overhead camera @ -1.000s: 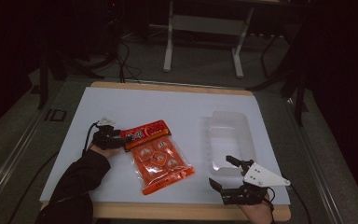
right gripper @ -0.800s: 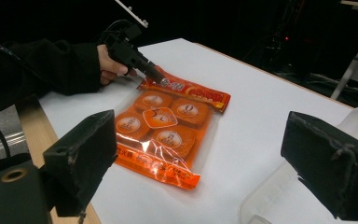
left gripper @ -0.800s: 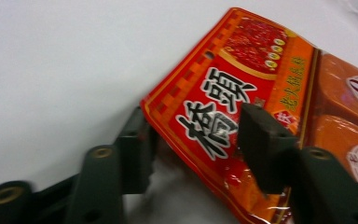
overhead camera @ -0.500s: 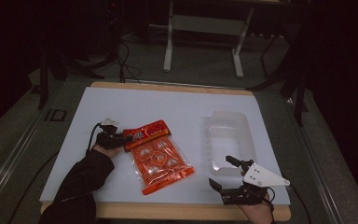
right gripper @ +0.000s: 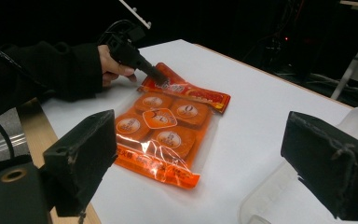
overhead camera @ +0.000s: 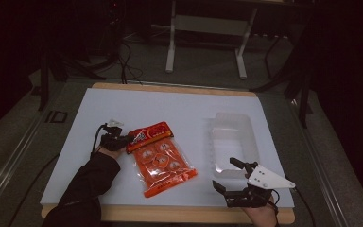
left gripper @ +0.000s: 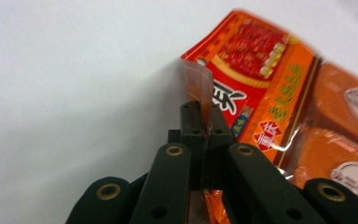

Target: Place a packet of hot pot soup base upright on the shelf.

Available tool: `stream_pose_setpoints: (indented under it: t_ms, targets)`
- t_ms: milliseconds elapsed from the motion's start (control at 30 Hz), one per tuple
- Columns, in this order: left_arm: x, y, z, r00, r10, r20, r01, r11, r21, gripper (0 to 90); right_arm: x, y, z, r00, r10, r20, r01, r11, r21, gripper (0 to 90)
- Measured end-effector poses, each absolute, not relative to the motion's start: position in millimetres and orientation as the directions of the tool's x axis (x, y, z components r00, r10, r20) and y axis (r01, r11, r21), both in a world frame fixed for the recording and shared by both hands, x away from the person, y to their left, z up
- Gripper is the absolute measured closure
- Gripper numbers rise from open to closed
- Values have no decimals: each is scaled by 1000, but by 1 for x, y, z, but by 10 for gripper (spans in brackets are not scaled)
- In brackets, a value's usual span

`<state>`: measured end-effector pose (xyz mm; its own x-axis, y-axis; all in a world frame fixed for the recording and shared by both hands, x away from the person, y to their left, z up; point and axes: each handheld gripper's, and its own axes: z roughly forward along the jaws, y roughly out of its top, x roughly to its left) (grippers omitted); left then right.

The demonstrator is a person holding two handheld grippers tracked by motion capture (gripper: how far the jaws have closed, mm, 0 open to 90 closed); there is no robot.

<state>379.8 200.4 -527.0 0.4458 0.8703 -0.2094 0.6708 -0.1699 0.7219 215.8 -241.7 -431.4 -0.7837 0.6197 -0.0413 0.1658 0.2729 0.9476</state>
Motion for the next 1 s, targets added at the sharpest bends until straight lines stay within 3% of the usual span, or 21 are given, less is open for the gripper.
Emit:
stream_pose_setpoints:
  t_ms: [1000]
  targets:
    - [355,193,-462,542,821,-181,537,-173,825,900,215,-249,-428,-745,663,-74,128,252,959,104]
